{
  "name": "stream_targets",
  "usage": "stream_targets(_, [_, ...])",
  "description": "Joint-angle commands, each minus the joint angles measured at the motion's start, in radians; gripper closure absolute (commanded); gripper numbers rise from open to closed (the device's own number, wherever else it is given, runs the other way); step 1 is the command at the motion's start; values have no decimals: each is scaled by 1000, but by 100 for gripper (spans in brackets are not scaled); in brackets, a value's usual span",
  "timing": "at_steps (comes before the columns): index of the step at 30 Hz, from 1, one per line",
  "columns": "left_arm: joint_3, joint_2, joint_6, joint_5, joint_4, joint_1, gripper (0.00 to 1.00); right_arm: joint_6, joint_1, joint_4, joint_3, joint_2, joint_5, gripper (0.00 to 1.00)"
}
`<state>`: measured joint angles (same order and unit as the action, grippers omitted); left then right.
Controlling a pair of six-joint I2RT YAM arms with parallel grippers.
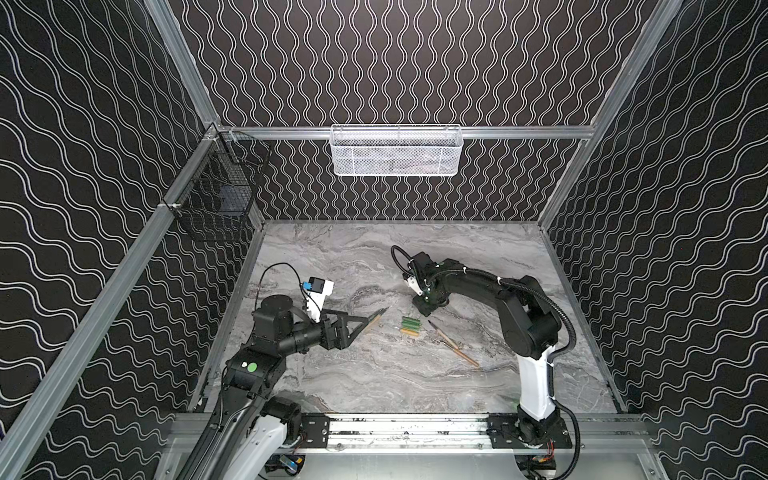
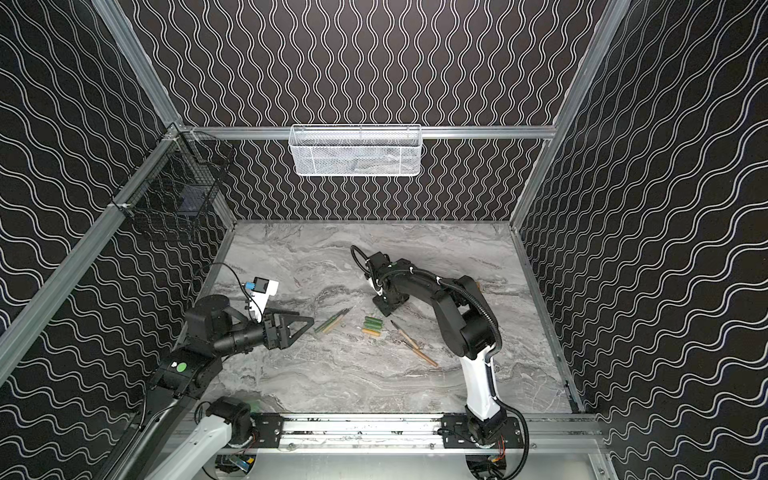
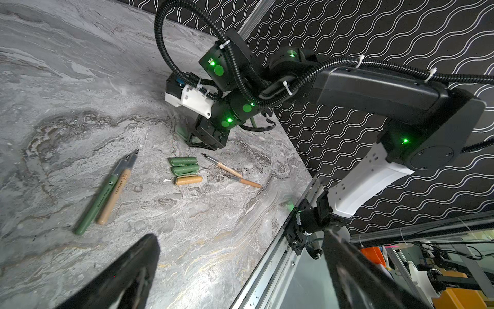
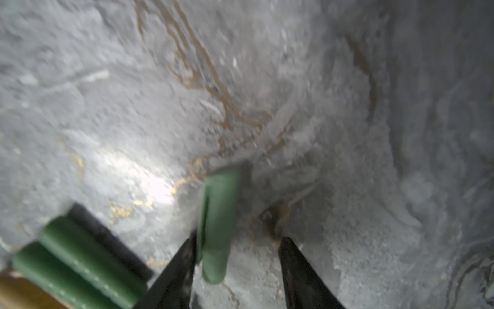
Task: Insert the pens into the pen caps
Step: 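Lower the right gripper and grasp a green cap upright, then carry the green cap to the left gripper while the left gripper closes on it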
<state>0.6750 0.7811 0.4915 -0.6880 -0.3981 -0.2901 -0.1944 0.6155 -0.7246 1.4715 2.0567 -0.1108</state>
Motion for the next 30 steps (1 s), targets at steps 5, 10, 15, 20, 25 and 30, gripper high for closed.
stream_targets(5, [6, 2, -14, -2, 33, 0, 1, -14, -17, -18, 6, -1, 83, 48])
stream_targets(10, [8, -5, -14, 2, 26, 0, 1, -16, -17, -27, 47, 35, 131, 58])
stream_targets(15, [8, -11, -14, 3, 25, 0, 2, -15, -17, -44, 59, 46, 151, 71])
stream_targets(20, [2, -6, -9, -5, 36, 0, 1, -5, -17, -38, 29, 20, 160, 80])
stream_targets(25, [-20, -2, 22, -26, 79, 0, 1, 4, -16, 18, -13, -61, 209, 82])
stream_targets(30, [-47, 19, 54, -45, 131, -1, 1, 16, -16, 81, -59, -150, 271, 83])
